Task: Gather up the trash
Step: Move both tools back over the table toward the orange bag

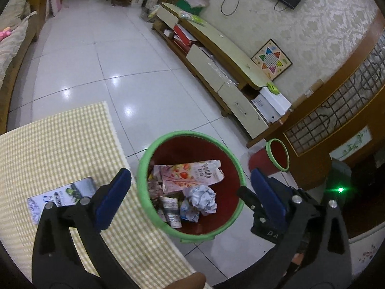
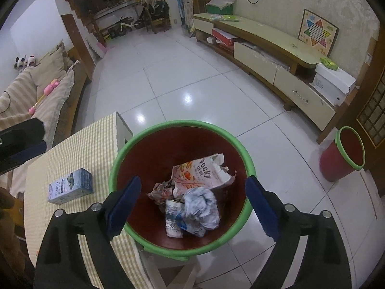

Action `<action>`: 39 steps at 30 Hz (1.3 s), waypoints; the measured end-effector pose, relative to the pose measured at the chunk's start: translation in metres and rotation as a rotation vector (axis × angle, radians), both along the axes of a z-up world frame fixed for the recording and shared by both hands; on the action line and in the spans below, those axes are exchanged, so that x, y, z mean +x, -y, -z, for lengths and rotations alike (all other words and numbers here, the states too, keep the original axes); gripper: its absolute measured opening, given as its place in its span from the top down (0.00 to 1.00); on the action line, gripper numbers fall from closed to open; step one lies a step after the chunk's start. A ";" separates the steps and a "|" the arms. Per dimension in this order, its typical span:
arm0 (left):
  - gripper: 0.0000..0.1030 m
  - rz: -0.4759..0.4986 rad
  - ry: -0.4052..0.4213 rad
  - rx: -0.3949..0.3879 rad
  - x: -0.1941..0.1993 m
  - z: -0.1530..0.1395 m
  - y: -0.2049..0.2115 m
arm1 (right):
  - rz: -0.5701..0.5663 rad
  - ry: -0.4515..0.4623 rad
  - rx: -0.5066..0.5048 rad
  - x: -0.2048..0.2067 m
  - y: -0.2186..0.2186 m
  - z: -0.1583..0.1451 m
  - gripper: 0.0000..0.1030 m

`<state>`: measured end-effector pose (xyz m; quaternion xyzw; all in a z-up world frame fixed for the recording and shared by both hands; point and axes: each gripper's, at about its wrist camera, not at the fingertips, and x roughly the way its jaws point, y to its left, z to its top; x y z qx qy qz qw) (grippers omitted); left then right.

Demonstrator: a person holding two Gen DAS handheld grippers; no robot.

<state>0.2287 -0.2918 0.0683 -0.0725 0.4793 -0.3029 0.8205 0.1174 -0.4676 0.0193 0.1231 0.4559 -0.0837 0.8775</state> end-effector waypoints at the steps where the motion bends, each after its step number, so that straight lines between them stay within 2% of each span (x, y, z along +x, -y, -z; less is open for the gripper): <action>1: 0.05 -0.006 0.004 0.000 -0.001 -0.002 -0.004 | -0.005 0.002 -0.006 0.001 -0.001 -0.001 0.17; 11: 0.05 -0.029 0.050 0.014 -0.011 -0.022 -0.042 | -0.047 0.021 -0.043 0.001 -0.024 -0.005 0.16; 14: 0.05 -0.042 0.080 0.032 -0.017 -0.030 -0.062 | -0.053 0.044 -0.048 -0.001 -0.030 -0.008 0.09; 24: 0.05 -0.104 0.157 0.095 -0.042 -0.048 -0.129 | -0.101 0.097 -0.058 -0.002 -0.051 -0.014 0.08; 29: 0.05 -0.144 0.152 0.119 -0.060 -0.035 -0.161 | -0.136 0.109 -0.064 -0.005 -0.066 -0.014 0.07; 32: 0.05 -0.163 0.123 0.128 -0.071 -0.017 -0.177 | -0.156 0.111 -0.072 -0.004 -0.074 -0.014 0.07; 39: 0.05 -0.167 0.082 0.204 -0.103 0.028 -0.203 | -0.194 0.094 -0.088 -0.004 -0.090 -0.008 0.07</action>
